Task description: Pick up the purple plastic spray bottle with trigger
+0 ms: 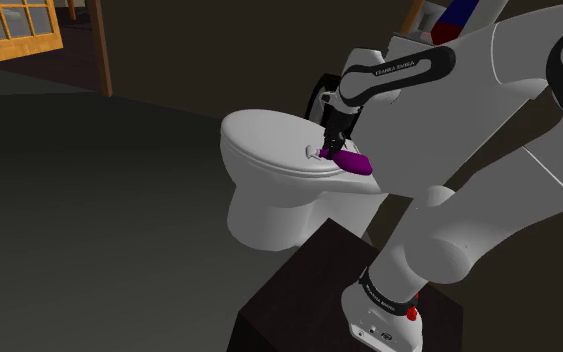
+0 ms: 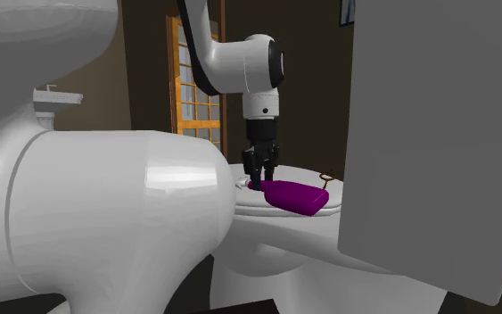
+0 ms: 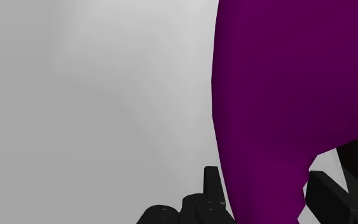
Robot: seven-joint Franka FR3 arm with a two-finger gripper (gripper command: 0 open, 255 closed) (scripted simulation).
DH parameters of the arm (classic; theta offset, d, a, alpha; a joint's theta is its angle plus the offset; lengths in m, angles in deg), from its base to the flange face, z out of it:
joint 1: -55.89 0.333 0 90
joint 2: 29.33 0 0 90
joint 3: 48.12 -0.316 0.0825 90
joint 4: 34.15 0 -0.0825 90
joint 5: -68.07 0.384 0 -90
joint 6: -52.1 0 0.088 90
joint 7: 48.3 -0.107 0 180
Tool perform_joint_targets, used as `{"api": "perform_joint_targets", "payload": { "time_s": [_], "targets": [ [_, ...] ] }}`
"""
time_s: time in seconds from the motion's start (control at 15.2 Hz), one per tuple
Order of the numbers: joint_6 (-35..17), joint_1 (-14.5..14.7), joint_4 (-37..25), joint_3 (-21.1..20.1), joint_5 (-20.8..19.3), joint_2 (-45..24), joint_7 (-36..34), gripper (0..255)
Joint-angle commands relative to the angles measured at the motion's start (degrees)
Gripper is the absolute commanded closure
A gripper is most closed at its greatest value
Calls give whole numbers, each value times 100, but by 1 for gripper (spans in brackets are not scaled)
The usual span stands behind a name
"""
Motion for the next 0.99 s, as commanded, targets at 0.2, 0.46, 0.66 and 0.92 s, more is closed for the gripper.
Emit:
{"api": "perform_joint_targets", "payload": {
  "time_s": [0.2,0.46,0.66,0.92],
  "targets": [
    [270,-27,-137,-75,-16,130,-17,255],
    [615,-41,-341,-177,-11,277,-32,255],
    [868,-45,-505,-248,0,368,-36,255],
    [1196,-45,-739,-337,24,464,-36,255]
  ]
}}
